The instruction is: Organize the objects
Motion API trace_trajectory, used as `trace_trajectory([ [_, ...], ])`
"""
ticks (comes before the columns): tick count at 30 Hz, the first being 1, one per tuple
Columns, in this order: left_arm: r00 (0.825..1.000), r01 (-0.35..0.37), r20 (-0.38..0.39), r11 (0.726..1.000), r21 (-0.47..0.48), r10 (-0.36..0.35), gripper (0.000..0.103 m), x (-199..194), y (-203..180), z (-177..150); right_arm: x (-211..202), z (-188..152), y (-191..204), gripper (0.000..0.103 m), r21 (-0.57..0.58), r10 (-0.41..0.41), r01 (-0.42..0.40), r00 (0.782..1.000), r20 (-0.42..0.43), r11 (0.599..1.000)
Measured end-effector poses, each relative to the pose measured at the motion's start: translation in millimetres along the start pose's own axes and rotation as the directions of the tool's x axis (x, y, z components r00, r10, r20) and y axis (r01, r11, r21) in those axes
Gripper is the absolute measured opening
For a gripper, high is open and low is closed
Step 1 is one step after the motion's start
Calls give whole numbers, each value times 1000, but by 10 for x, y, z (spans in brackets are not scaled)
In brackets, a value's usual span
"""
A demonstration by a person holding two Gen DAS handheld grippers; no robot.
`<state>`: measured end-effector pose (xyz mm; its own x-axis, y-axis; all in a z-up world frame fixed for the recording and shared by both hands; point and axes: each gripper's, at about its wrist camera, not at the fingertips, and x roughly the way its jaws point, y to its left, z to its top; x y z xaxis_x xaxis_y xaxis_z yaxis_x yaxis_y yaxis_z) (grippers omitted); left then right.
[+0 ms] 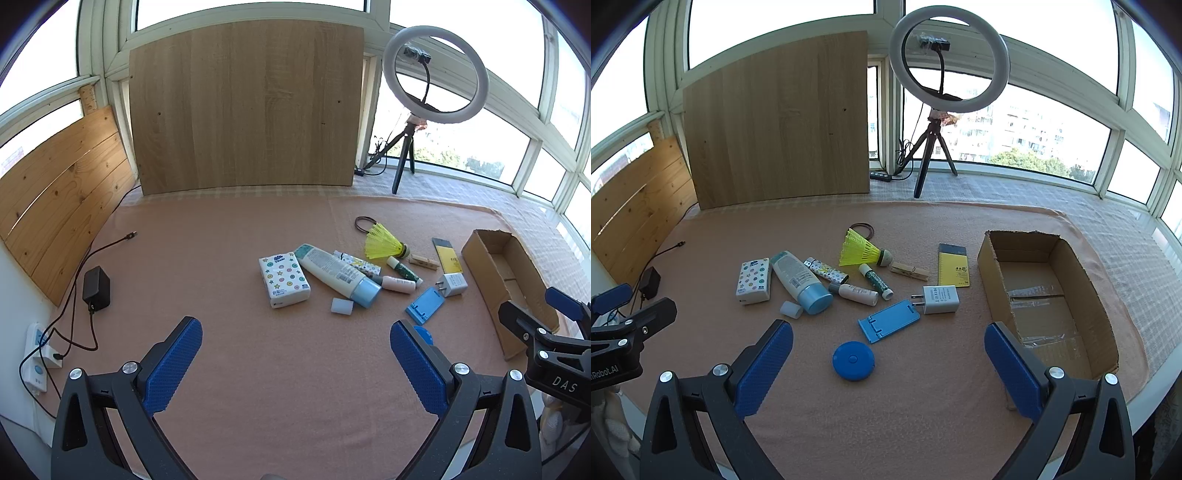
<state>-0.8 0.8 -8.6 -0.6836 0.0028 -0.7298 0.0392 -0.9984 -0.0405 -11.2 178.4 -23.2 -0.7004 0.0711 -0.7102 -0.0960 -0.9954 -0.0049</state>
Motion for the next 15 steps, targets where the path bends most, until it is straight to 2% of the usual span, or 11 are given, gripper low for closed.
trace_trajectory([
  [15, 1000, 3, -12, 1000, 3, -3, 103, 66, -12, 29, 66, 35, -15, 103, 7, 0, 0, 1000, -13, 1000],
])
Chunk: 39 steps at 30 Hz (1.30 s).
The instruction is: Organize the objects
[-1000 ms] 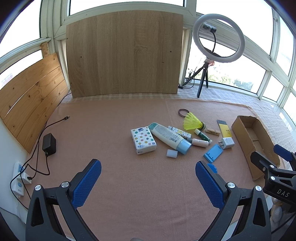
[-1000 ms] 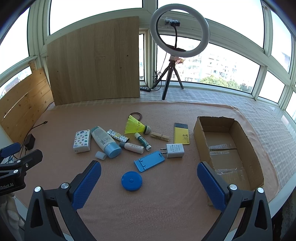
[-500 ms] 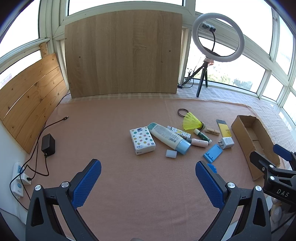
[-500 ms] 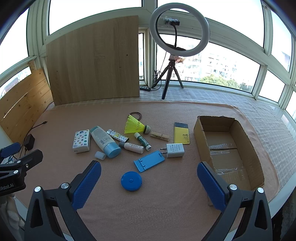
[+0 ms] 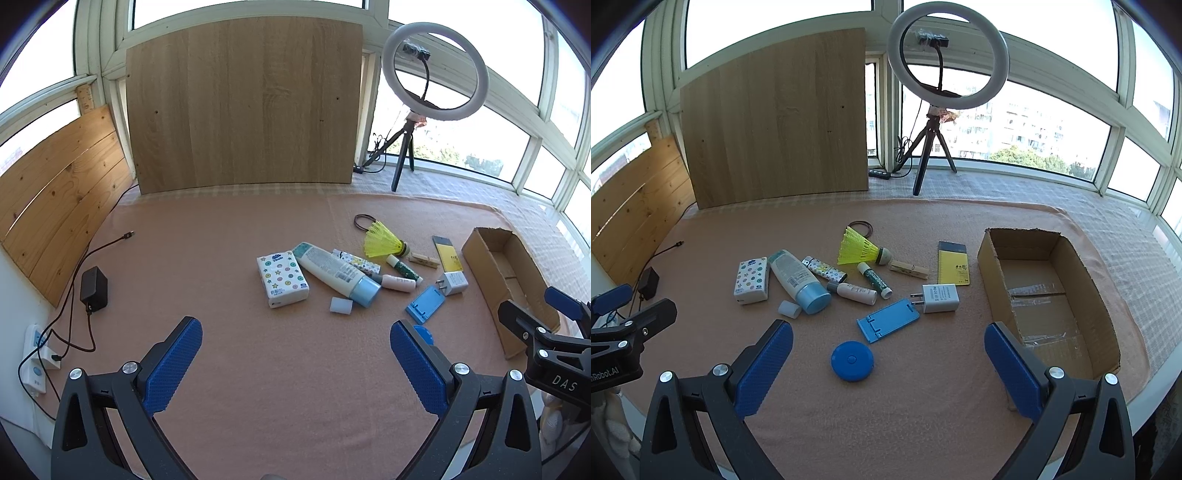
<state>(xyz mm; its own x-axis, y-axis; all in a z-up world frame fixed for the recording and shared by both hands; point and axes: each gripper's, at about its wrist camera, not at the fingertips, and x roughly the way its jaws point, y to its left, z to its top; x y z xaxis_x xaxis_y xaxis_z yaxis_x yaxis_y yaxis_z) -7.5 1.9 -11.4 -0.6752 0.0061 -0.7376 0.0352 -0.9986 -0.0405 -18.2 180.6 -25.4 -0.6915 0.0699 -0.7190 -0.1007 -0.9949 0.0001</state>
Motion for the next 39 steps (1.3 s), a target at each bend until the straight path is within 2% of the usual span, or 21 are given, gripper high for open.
trace_trajectory([
  [13, 1000, 3, -17, 1000, 0, -3, 103, 88, 20, -19, 81, -22, -42, 103, 7, 7, -7, 1000, -28, 1000],
  [21, 998, 39, -54, 999, 6, -38, 103, 240, -20, -54, 216, -52, -118, 103, 24, 47, -46, 996, -72, 999],
  [29, 994, 69, -91, 998, 9, -68, 103, 399, -51, -73, 425, -137, -177, 103, 67, 119, -110, 982, -148, 992],
  [39, 988, 88, -131, 996, 31, -84, 103, 657, -95, -133, 623, -244, -134, 102, 51, 138, -130, 969, -204, 990],
])
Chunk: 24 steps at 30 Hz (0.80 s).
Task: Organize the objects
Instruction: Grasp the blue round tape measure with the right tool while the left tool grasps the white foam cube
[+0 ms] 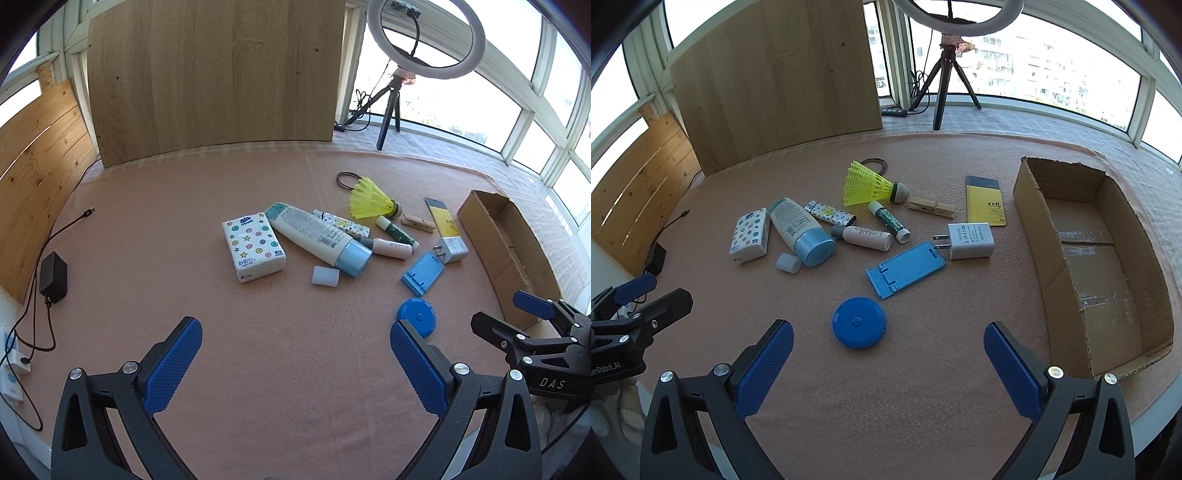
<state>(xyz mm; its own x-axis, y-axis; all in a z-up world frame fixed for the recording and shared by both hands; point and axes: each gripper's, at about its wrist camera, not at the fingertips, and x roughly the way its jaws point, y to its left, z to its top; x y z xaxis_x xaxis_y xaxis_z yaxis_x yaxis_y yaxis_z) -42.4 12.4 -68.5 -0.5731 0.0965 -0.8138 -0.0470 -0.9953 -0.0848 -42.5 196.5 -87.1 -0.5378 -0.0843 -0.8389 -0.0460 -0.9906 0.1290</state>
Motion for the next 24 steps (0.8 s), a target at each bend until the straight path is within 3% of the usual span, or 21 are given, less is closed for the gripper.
trace_trajectory([
  [10, 999, -8, -34, 998, 59, 10, 102, 366, -37, 119, 297, -65, 120, 88, -63, -6, 3, 998, -58, 998],
  [24, 993, 44, -116, 996, 77, -35, 85, 1082, -132, 234, 610, -105, 210, 76, -100, -30, 20, 995, -100, 995],
])
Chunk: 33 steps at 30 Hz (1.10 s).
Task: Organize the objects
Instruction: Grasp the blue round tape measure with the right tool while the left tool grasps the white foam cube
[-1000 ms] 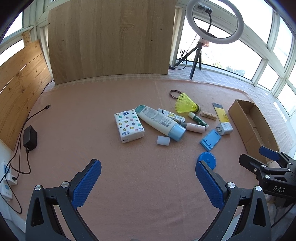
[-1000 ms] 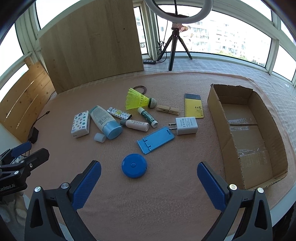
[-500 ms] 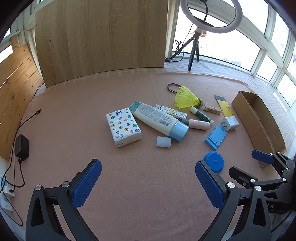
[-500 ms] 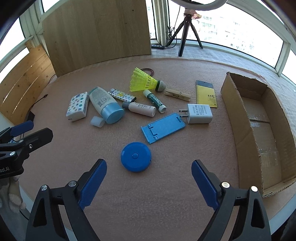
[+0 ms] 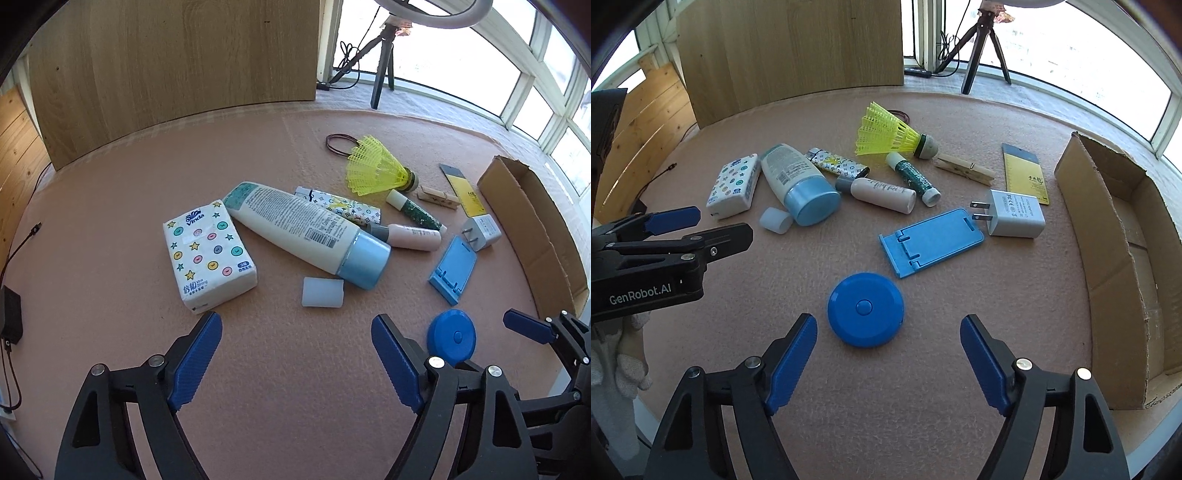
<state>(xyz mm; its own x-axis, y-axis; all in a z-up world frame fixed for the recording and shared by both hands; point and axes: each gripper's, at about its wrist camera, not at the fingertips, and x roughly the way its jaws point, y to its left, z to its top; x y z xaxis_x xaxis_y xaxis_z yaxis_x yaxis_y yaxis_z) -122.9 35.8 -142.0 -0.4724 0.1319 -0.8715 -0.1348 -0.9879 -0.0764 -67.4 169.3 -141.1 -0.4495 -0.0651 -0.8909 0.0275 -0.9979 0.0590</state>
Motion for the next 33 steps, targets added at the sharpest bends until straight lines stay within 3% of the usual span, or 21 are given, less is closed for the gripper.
trace_trajectory([
  [11, 999, 3, -41, 999, 38, -2, 67, 280, -112, 112, 140, 68, 61, 59, -14, 6, -6, 1000, -24, 1000],
  [20, 998, 5, -59, 999, 45, -3, 59, 406, -150, 127, 241, 115, 135, 48, -44, -3, 1, 999, -43, 999],
  [33, 998, -7, -59, 999, 41, 10, 29, 402, -166, 105, 260, 120, 208, 46, -85, -28, 25, 999, -33, 996],
])
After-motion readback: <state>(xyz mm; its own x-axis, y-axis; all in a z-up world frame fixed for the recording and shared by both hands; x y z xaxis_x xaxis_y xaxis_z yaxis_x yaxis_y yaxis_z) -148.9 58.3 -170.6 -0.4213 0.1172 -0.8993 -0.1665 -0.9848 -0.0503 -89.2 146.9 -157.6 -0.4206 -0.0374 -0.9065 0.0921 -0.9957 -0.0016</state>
